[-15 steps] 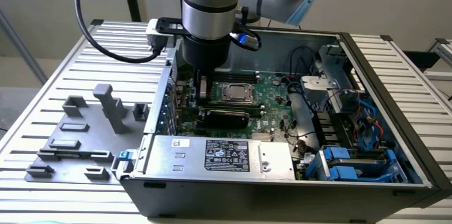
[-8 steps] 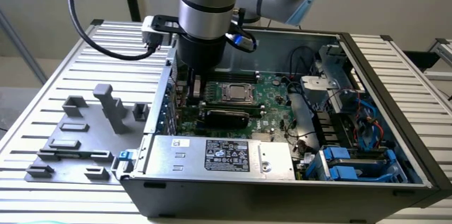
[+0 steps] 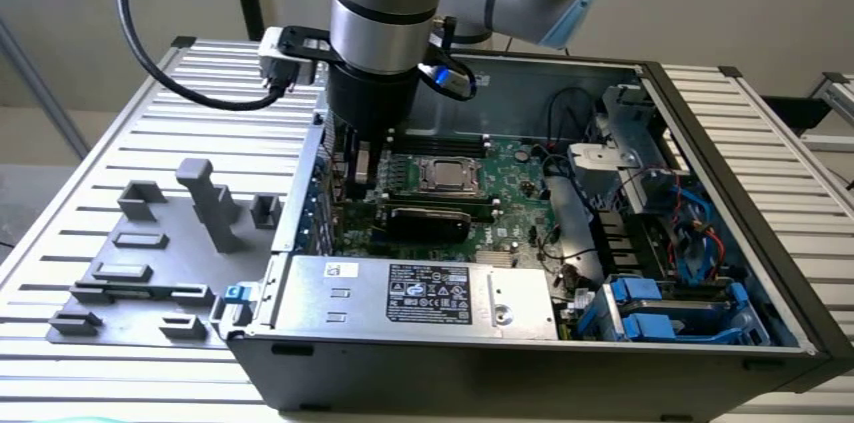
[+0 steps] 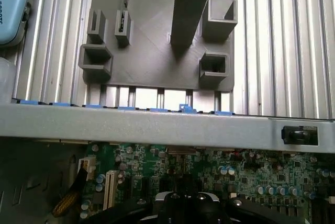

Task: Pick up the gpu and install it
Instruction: 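Press down on the gpu until it lock into place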

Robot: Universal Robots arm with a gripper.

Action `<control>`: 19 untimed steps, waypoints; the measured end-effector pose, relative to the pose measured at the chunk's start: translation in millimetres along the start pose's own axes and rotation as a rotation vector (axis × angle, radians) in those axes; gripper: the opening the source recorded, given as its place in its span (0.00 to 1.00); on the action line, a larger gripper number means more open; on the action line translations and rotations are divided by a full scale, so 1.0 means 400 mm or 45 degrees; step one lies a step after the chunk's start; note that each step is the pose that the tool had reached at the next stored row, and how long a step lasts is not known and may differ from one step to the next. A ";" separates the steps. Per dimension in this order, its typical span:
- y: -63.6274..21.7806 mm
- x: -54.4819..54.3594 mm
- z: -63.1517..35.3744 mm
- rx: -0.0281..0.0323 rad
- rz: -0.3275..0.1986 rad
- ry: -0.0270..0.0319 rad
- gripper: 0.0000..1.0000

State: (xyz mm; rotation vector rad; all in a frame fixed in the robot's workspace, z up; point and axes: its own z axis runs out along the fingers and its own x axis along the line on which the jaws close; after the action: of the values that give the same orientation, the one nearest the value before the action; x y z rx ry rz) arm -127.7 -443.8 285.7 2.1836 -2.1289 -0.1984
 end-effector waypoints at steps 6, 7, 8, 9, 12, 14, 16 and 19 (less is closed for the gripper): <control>0.001 0.006 -0.004 -0.0464 0.002 -0.0005 0.11; 0.002 0.007 -0.006 -0.0539 0.002 -0.0007 0.11; 0.002 0.008 -0.008 -0.0610 0.002 -0.0009 0.11; 0.002 0.008 -0.011 -0.0675 0.002 -0.0013 0.11; 0.003 0.009 -0.019 -0.0899 0.003 -0.0020 0.11; 0.001 0.009 -0.020 -0.1192 0.004 -0.0008 0.11; -0.002 0.009 -0.022 -0.1407 0.008 0.0141 0.11; -0.010 0.008 -0.026 -0.1481 0.018 0.0579 0.11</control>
State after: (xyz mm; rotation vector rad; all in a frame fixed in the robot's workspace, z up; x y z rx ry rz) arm -122.3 -447.2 295.2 2.0883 -2.0534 -0.2620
